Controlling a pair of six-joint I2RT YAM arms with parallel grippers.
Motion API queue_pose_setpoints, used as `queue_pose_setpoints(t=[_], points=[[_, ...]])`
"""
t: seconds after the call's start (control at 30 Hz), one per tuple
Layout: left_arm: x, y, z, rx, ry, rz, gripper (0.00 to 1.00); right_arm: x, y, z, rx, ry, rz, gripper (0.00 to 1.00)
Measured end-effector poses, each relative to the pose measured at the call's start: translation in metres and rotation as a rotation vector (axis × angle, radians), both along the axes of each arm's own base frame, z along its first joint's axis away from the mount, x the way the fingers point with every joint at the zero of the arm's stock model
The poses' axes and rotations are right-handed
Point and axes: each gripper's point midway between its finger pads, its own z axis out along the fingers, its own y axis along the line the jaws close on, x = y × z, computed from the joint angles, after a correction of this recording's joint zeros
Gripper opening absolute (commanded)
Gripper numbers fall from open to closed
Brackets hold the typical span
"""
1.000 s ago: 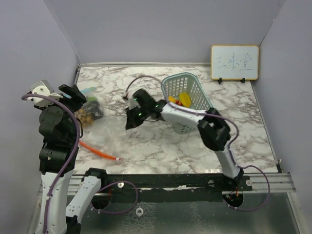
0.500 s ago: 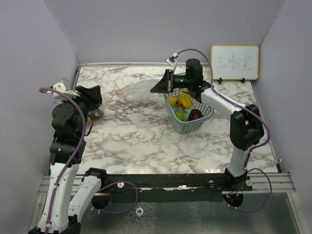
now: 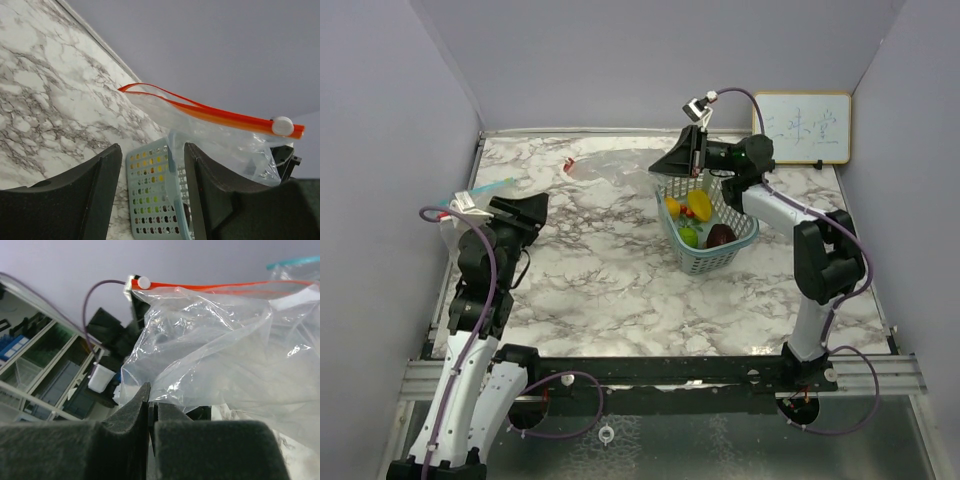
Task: Place the food in the zip-top bag and seal the zipper
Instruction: Pick up the zipper food storage bag at the corner of the board, then open the zipper of the food storage bag.
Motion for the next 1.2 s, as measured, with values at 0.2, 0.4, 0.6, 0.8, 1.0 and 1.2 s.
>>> queue_pose_setpoints(t=[0.2, 0.4, 0.6, 0.8, 1.0, 1.2], points=[[0.009, -0.008, 0.005, -0.141, -0.036, -0.015, 0.61, -0.014, -0.009, 0.027, 0.107, -0.054, 0.067, 0.02], [0.028, -0.027, 0.014, -0.280, -0.059, -0.092, 0.69, -0.021, -0.011, 0.034, 0.109, -0.045, 0.100, 0.02], [0.036, -0.045, 0.032, -0.260, -0.111, -0.200, 0.70, -0.023, -0.012, 0.035, 0.106, -0.037, 0.109, 0.03], [0.035, -0.056, 0.053, -0.241, -0.189, -0.273, 0.51, -0.023, -0.012, 0.035, 0.106, -0.036, 0.109, 0.03], [0.043, -0.069, 0.043, -0.261, -0.171, -0.344, 0.31, -0.023, -0.012, 0.036, 0.107, -0.039, 0.110, 0.03], [0.041, -0.089, 0.034, -0.203, -0.170, -0.479, 0.39, -0.023, -0.012, 0.042, 0.113, -0.052, 0.112, 0.03]])
